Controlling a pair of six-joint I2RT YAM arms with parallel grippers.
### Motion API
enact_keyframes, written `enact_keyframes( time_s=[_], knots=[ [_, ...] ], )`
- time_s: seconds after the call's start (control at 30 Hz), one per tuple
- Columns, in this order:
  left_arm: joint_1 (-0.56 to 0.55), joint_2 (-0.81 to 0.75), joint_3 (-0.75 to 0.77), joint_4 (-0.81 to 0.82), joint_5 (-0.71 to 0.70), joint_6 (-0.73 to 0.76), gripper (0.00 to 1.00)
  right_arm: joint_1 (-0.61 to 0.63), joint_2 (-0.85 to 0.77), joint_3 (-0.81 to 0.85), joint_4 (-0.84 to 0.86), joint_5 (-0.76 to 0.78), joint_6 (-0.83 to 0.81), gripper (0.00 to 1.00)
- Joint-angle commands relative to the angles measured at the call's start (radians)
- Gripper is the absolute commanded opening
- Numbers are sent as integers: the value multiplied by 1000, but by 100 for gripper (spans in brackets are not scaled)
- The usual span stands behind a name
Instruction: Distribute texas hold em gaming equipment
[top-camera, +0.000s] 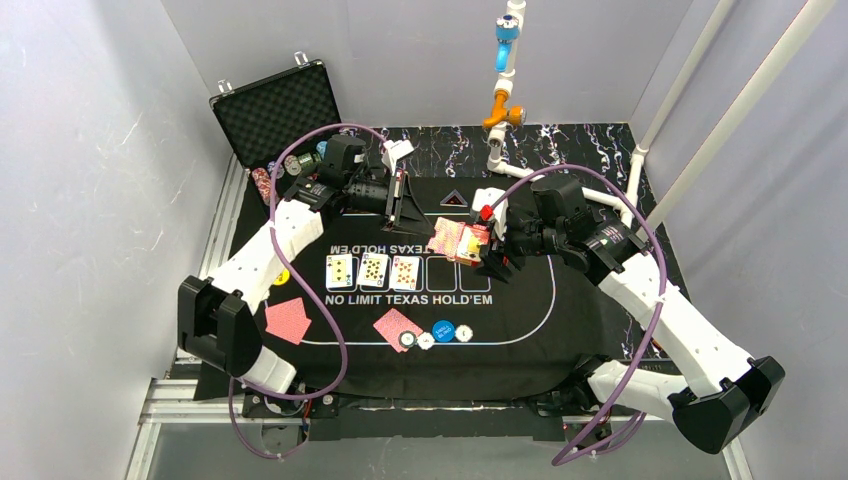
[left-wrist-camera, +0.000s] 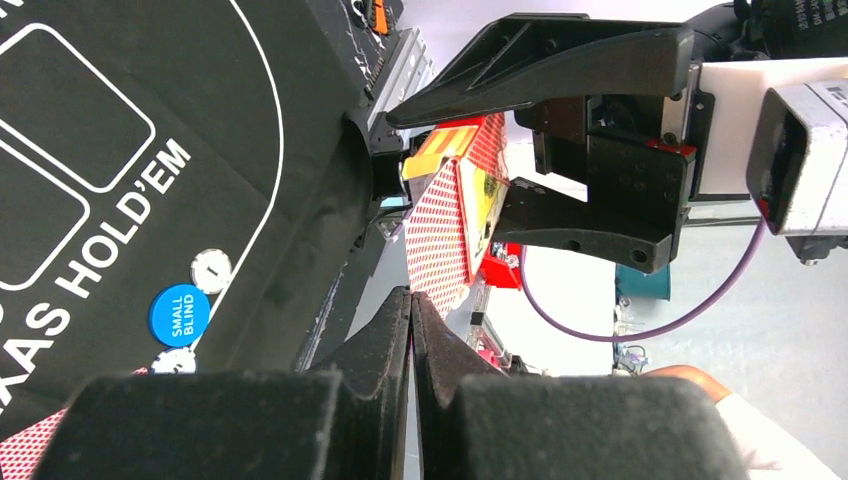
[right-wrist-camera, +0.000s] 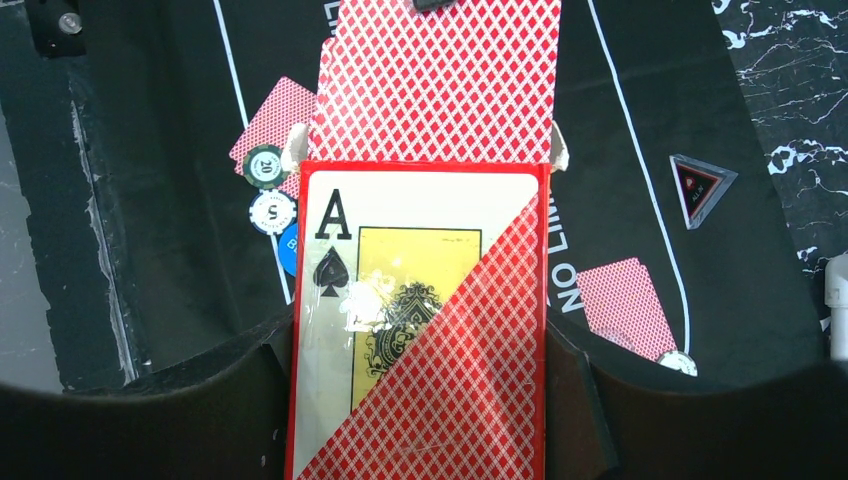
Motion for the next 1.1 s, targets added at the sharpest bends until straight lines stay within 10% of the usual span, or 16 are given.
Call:
enact_keyframes(
  time_s=[0.0, 0.53, 0.8, 1.07],
  knots=[
    [14, -64, -7, 45, 37, -30, 0, 6, -26, 23, 58, -10, 3, 1],
    [46, -87, -41, 68, 76, -68, 0, 6, -28, 21, 69, -7, 8, 1],
    [46, -69, -38, 42, 56, -78, 45, 6, -22, 27, 81, -11, 22, 1],
    [43, -80, -79, 10, 37, -65, 55, 6, -21, 29, 82, -6, 25, 1]
  ],
)
